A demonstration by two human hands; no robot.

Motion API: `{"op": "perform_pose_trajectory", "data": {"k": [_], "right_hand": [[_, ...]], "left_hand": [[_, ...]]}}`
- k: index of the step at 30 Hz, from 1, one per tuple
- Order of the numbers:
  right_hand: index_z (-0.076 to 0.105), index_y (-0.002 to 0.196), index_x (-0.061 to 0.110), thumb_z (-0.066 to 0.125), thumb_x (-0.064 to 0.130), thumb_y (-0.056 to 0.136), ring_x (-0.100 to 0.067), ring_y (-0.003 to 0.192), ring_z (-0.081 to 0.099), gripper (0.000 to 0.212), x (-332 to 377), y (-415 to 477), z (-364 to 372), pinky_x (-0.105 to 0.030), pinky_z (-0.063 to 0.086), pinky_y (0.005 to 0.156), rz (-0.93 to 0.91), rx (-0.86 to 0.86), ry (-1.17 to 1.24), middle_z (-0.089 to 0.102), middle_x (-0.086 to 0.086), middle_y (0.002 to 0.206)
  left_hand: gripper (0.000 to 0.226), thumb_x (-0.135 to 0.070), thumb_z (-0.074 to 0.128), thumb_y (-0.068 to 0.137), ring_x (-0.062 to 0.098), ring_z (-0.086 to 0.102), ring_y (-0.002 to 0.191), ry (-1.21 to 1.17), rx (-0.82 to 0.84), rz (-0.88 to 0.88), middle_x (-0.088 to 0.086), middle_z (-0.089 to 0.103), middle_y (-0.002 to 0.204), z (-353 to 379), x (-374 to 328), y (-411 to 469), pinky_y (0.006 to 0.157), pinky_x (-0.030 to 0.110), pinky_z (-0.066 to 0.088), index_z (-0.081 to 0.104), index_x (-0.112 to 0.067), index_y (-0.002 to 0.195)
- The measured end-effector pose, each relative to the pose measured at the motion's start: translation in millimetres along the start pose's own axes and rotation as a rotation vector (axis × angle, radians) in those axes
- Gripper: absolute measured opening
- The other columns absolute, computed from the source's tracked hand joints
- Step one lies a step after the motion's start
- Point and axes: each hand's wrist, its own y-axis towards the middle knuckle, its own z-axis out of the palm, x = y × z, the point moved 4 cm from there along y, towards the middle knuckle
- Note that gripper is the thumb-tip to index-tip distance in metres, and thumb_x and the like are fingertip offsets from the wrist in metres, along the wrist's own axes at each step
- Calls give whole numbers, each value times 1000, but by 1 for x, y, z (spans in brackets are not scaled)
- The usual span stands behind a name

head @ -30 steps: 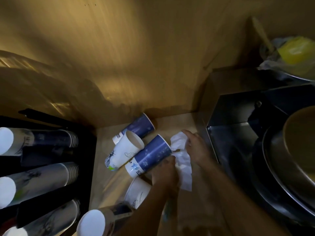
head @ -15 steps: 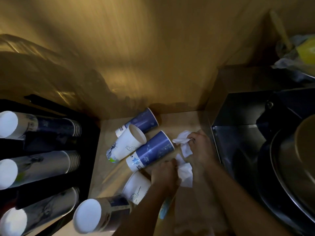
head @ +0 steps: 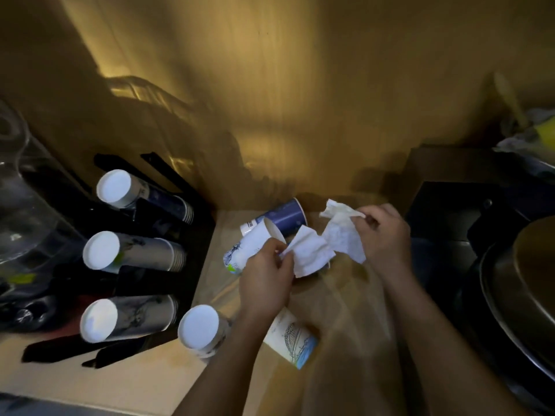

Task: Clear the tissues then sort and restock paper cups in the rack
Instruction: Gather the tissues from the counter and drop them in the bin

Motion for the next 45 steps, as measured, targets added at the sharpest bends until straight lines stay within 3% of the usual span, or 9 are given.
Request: {"op": "perform_pose_trajectory", "data": {"k": [8, 12, 14, 17, 21, 27, 31, 36, 45], "right_hand": [[64, 83, 16, 61, 12, 84, -15, 76, 57, 5, 87, -41, -7, -30, 48, 67, -54, -85, 196, 58, -3, 89], [61, 80, 21, 62, 16, 83, -5, 73, 56, 6, 147, -75, 6, -15, 45, 66, -135, -80, 297, 60, -5, 88], [59, 81, 25, 62, 19, 84, -5, 71, 55, 7, 180, -95, 15, -7, 42, 62, -198, -84, 353, 60, -5, 85], [61, 82, 30, 62, 26, 84, -17, 77, 62, 5, 225, -130, 34, -24, 50, 68, -233, -45, 508, 65, 4, 78], [58, 75, 37, 62, 23, 85, 4, 66, 58, 18, 278, -176, 64, -12, 45, 58, -344, 44, 666, 64, 27, 66], [58, 92, 26, 59, 24, 86, 9, 74, 56, 6, 324, -239, 128, -9, 44, 64, -531, 262, 707, 58, 22, 80], [57, 89, 23, 60, 18, 86, 11, 72, 55, 6, 334, -282, 180, -7, 43, 63, -562, 459, 723, 57, 19, 79], [60, 93, 32, 58, 24, 86, -17, 81, 63, 11, 316, -342, 247, -39, 53, 71, -497, 786, 623, 65, 1, 84], [59, 86, 11, 63, 9, 82, -20, 61, 51, 6, 195, -447, 365, -23, 32, 52, -388, 1017, 297, 51, 14, 62]], "left_hand": [[9, -22, 61, 87, 7, 42, 45, -206, -226, 106, -6, 46, 47, -97, -3, -42, 50, 28, 36, 58, -23, 79], [10, -21, 61, 86, 12, 50, 54, -236, -371, 128, 2, 51, 51, -166, 18, -81, 48, 19, 37, 60, -22, 76], [8, -22, 61, 86, 12, 52, 53, -270, -417, 103, 2, 55, 54, -200, 35, -103, 49, 21, 39, 62, -21, 79], [14, -20, 61, 87, 6, 51, 49, -284, -537, 74, -2, 53, 51, -248, 64, -135, 48, 15, 37, 61, -27, 75], [16, -15, 61, 88, 6, 53, 48, -307, -704, -13, 3, 55, 52, -299, 108, -176, 47, 14, 38, 61, -26, 76], [12, -22, 63, 86, 4, 47, 49, -368, -919, -273, -4, 53, 53, -336, 189, -237, 47, 12, 38, 63, -27, 75], [14, -17, 62, 87, 1, 45, 43, -410, -1034, -410, -4, 51, 51, -341, 235, -282, 45, 12, 37, 62, -20, 73], [9, -13, 61, 87, -1, 46, 42, -494, -1114, -622, 0, 52, 54, -327, 291, -336, 42, 10, 37, 64, -11, 79], [12, -14, 56, 89, 21, 50, 58, -518, -1190, -1008, 13, 55, 64, -243, 423, -386, 53, 33, 43, 55, -22, 80]]}}
